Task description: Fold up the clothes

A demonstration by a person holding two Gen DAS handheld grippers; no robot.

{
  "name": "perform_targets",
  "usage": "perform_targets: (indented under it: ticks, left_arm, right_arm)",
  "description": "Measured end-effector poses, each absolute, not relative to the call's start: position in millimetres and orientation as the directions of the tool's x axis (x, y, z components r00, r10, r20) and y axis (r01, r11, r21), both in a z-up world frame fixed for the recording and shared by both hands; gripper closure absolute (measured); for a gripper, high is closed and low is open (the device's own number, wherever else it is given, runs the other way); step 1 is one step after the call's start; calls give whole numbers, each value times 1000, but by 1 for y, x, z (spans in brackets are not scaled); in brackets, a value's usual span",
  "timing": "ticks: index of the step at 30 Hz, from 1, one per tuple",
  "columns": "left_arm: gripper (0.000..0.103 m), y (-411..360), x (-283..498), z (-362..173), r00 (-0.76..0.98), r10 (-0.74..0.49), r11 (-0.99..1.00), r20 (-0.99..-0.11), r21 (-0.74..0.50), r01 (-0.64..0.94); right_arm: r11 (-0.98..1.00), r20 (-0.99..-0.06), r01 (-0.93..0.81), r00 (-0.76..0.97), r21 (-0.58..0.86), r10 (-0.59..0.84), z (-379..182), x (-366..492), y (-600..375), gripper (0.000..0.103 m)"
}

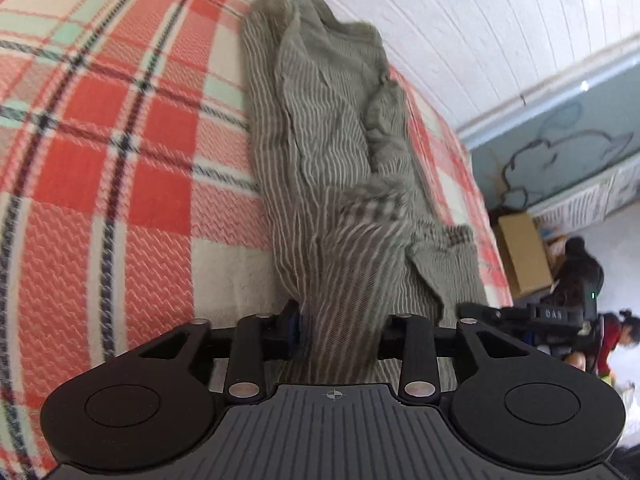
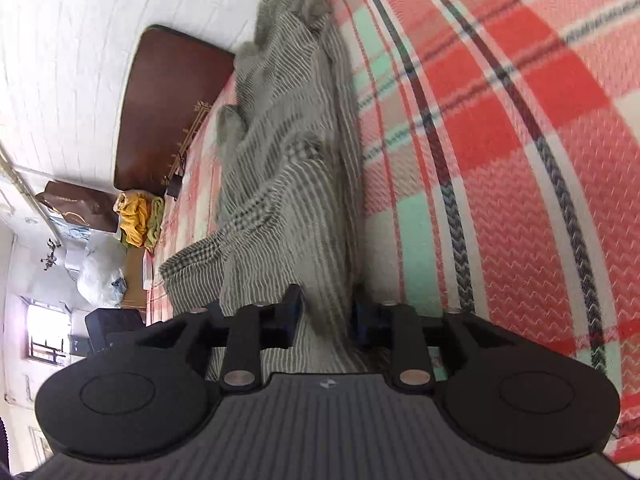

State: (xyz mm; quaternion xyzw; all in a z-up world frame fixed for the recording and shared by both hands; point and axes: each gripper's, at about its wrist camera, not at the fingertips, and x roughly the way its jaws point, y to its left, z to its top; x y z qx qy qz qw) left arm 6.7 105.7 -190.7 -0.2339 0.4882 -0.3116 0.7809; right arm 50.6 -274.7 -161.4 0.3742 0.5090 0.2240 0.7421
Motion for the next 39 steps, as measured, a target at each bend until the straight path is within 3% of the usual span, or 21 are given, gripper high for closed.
perform_targets:
  ticks: [6,7,9,13,16,18,21,25,26,28,29,30,39]
  left_arm:
    - [41,109,3,-146,490,-624,781,-609,-510,360]
    - [41,108,1,-140,506,-623,781,-596,-497,377]
    - [41,105,-3,-128,537,-623,782,-569,-469,410]
    - [39,91,-13,-115,561,-637,770,-529,-400,497]
    - [37,86,-17,-120,589,-573,811,-569,-296,504]
    - [34,90,-19,-127,587,-558,820,-586,-283,497]
    - [25,98,-23,-135,552,-614,785,-564,-363,502]
    - [25,86,-20,-144,531,-630,769,-566,-363,526]
    - [26,82,-18,-147,519,-633,765,-575,-362,533]
    - [52,71,-13,-158,487,-622,768,-614,-354,534]
    - [82,67,-10,-163,483,-601,781,-637,-340,524]
    - [89,65,-8,-164,483,-594,787,-644,-339,515]
    - [94,75,6,-134,595,-584,809,-553,-332,486]
  right_arm:
    - [721,-586,-71,531,689,612,-115,53,-293,56]
    - [731,-579,-88,550,676,602,-110,54,-294,58]
    - [728,-553,-141,559,671,617,-106,53,-289,71]
    - [728,-550,-244,516,641,657,-109,61,-260,75]
    - [788,-578,-291,551,543,602,-107,63,-247,69]
    - [822,-594,-305,576,480,561,-105,64,-246,50]
    - [851,-611,-315,596,420,522,-106,67,-247,49]
    - [849,-635,-295,566,440,525,-120,73,-238,49]
    - [846,-640,-292,558,446,529,-124,74,-236,49]
    - [835,-627,-299,556,461,545,-121,75,-237,58]
    - [830,-621,-303,555,469,554,-120,75,-237,79]
    - [824,-615,-306,554,477,562,-119,76,-238,93]
    - [799,-537,-330,604,504,588,-105,87,-243,95]
